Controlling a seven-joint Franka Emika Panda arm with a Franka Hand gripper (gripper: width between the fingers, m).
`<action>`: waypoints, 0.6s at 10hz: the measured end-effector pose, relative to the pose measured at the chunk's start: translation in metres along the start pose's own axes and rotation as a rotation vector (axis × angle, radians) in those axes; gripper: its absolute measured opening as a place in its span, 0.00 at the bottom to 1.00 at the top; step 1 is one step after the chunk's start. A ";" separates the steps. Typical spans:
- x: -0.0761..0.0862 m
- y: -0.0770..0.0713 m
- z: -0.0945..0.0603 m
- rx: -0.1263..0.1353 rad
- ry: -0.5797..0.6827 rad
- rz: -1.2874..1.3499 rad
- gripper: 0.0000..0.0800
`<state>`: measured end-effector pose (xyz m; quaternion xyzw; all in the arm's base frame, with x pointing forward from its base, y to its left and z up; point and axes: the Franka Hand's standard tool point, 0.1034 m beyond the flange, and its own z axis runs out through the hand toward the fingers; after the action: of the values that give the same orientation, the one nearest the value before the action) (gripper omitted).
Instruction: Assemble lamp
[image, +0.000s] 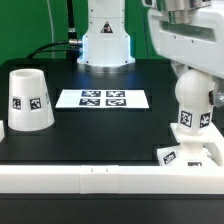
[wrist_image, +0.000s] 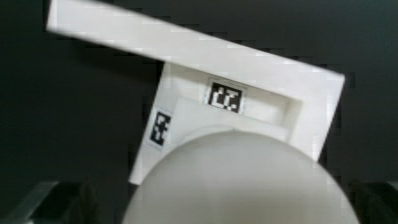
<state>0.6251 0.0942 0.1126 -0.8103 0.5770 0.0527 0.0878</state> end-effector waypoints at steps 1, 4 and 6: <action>0.000 0.000 0.000 0.000 0.000 -0.085 0.87; 0.001 -0.001 -0.002 0.001 0.004 -0.366 0.87; 0.001 -0.001 -0.001 0.001 0.004 -0.474 0.87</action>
Offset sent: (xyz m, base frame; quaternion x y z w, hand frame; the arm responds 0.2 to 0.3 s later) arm 0.0000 0.0000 0.0000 0.0000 0.0000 -0.1938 0.9810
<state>0.6259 0.0936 0.1138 -0.9232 0.3708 0.0287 0.0969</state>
